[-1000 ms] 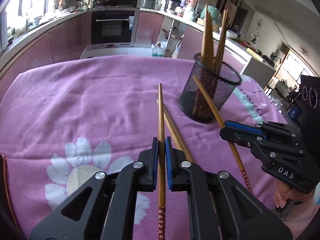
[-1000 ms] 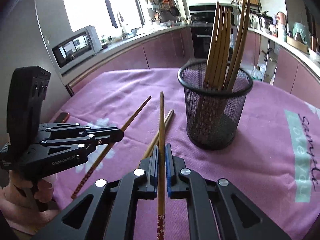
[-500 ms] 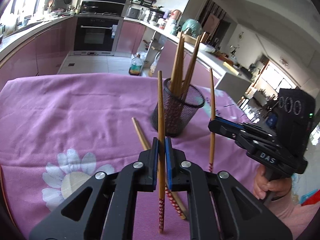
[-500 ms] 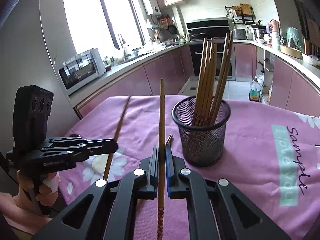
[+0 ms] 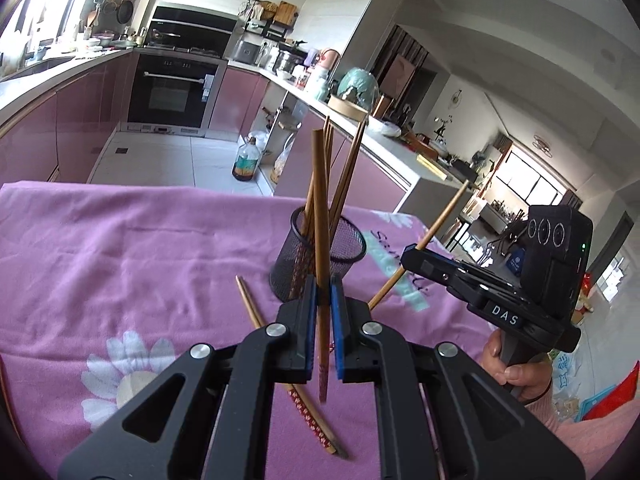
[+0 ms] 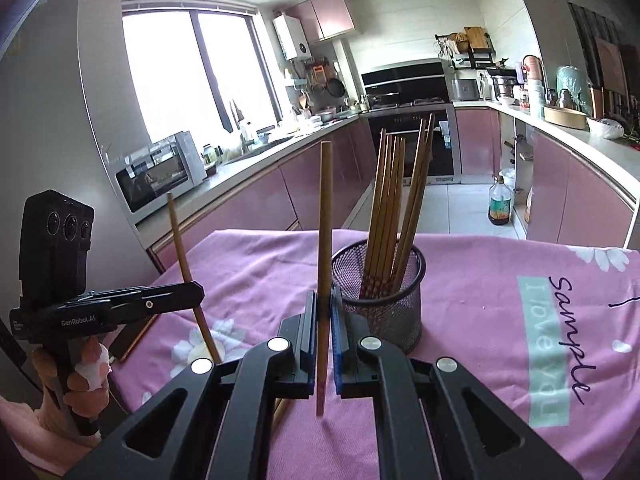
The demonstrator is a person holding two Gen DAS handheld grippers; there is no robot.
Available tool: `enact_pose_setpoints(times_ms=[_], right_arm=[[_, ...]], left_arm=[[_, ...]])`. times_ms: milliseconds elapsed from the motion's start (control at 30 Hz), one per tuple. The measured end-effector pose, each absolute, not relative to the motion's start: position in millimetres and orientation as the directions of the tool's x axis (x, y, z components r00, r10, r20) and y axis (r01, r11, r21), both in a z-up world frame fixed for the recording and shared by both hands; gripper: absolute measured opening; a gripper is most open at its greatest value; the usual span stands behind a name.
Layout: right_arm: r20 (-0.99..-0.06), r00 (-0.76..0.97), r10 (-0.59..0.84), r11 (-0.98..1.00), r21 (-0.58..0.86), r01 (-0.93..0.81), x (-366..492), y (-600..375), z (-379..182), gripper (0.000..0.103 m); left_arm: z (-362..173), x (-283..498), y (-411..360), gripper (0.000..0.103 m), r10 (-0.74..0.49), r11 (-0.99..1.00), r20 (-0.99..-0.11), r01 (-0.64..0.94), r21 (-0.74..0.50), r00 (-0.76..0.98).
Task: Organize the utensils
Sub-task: 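Lift both chopsticks upright and carry them over the mesh cup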
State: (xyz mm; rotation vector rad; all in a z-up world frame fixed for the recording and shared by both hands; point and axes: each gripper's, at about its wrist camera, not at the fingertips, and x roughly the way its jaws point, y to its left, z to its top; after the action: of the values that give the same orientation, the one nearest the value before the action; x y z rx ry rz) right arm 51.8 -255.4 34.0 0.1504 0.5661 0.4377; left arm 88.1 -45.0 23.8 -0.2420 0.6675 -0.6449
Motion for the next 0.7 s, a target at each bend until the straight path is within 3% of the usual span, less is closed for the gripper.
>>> enact_pose_setpoints(times_ms=[700], right_arm=[[-0.420, 0.809, 0.412, 0.911, 0.218, -0.351, 55, -264, 64, 0.005]], left_arm=[[58, 108, -72, 0.008, -0.618, 0.786, -0.449, 0.522, -0.330, 0.646]])
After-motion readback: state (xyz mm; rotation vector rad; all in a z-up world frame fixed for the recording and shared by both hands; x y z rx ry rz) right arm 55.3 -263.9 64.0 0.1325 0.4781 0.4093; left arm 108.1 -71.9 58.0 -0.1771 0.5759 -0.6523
